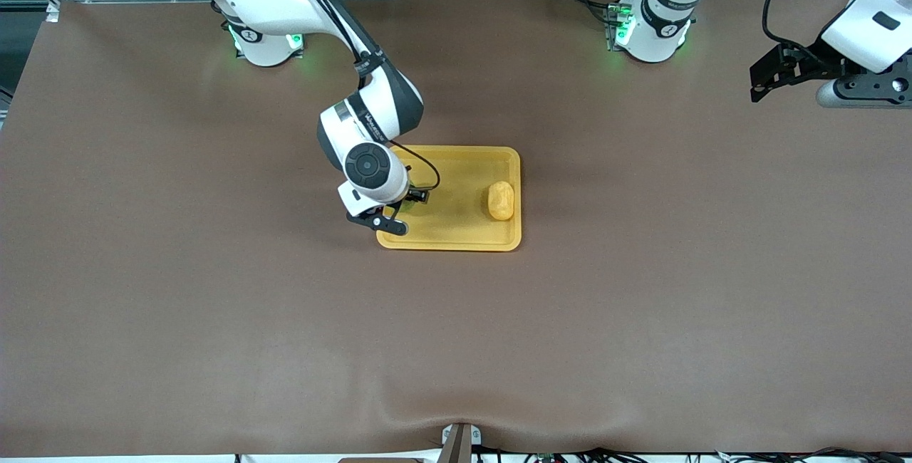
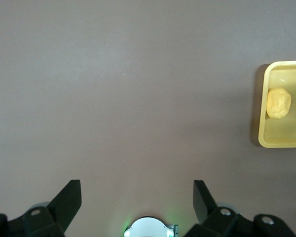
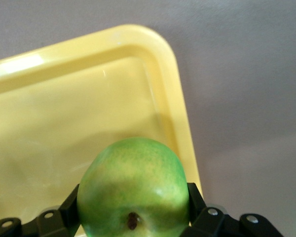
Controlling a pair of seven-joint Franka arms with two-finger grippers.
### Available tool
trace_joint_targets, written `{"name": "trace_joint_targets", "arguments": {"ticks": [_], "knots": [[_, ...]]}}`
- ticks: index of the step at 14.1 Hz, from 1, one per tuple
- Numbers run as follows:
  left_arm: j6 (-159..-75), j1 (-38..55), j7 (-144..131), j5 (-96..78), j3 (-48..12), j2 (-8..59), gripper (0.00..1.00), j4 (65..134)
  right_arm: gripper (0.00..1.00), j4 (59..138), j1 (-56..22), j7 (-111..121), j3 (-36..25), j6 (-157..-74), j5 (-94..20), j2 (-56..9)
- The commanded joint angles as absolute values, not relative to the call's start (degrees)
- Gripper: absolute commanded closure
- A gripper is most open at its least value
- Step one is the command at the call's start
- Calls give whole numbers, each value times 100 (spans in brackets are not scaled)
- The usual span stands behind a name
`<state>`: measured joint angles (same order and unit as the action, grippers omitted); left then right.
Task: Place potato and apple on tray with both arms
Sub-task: 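Move the apple with the right gripper over the yellow tray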
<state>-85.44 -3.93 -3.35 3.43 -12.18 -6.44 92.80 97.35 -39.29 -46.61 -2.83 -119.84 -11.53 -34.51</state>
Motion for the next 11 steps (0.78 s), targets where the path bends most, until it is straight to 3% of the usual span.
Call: {"name": "trace_joint_targets", "arguments": {"ticks": [1,6,7,9,11], "knots": [[-8552,-404,-272,229,-1187,-747,0,9378,100,9738,-4078,-4825,-351,-12120,-1274,-3542],[-8552,-422,-273,229,-1178,-747,0,9360,100,9738,-4104,-4912,-352,-12199,-1266,-3647],[-8552,-422,-272,229,-1178,-747,0,9352,89,9738,-4113,-4930,-352,-12182,-1266,-3647],[-8552,-431,-255,229,-1178,-747,0,9360,5,9721,-4105,-4983,-352,-12208,-1266,-3700],[-8543,-431,-264,220,-1178,-747,0,9378,0,9703,-4096,-4983,-352,-12173,-1266,-3691]]}}
